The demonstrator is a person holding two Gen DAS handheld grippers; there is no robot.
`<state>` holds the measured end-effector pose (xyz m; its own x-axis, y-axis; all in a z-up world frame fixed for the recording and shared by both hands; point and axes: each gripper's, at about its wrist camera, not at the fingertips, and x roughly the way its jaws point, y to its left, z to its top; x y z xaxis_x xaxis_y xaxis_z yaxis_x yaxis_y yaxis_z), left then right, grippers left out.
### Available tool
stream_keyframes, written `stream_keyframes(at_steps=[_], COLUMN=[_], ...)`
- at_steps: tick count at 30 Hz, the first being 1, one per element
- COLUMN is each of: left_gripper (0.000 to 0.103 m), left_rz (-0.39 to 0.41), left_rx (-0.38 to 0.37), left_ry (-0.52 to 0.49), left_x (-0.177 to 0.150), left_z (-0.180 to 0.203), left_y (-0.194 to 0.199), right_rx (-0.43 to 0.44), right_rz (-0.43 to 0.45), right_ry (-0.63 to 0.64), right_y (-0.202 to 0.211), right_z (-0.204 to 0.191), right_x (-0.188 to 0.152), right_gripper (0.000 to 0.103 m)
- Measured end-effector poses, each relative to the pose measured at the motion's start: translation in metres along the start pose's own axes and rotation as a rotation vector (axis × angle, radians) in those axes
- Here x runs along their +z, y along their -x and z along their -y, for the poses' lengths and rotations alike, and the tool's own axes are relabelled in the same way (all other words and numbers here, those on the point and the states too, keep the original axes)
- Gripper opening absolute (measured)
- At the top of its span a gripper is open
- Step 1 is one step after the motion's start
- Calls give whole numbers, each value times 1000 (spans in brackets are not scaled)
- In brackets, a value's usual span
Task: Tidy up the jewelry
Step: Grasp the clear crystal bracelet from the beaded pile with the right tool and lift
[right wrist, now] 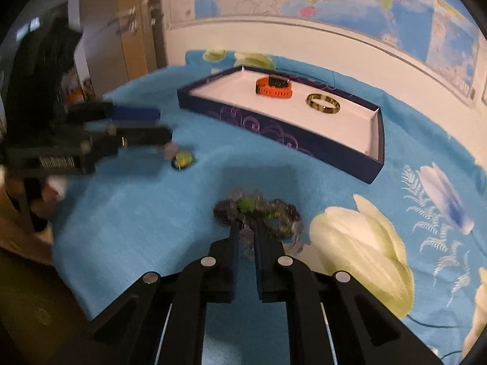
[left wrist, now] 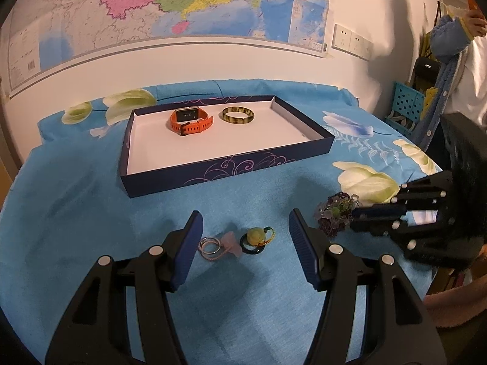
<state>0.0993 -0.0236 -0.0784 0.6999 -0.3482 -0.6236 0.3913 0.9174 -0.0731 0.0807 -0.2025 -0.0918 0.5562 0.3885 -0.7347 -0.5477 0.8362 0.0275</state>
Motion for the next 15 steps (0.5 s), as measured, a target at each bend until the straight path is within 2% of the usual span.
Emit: stream_keyframes(at_steps=[8,15], left_gripper=[58,54], left_rz=[-4,-19], left_rx=[-11,-39], left_ry=[-9,-29], left_x=[-1,-4], left_z=[0,0], left_y=[-1,-2], right_rx=[117,120], right_rz=[130,193], right_ry=[-171,-219], right_y=[33,43], right_z=[33,47], right_x=[29,45], right_gripper=[8,8])
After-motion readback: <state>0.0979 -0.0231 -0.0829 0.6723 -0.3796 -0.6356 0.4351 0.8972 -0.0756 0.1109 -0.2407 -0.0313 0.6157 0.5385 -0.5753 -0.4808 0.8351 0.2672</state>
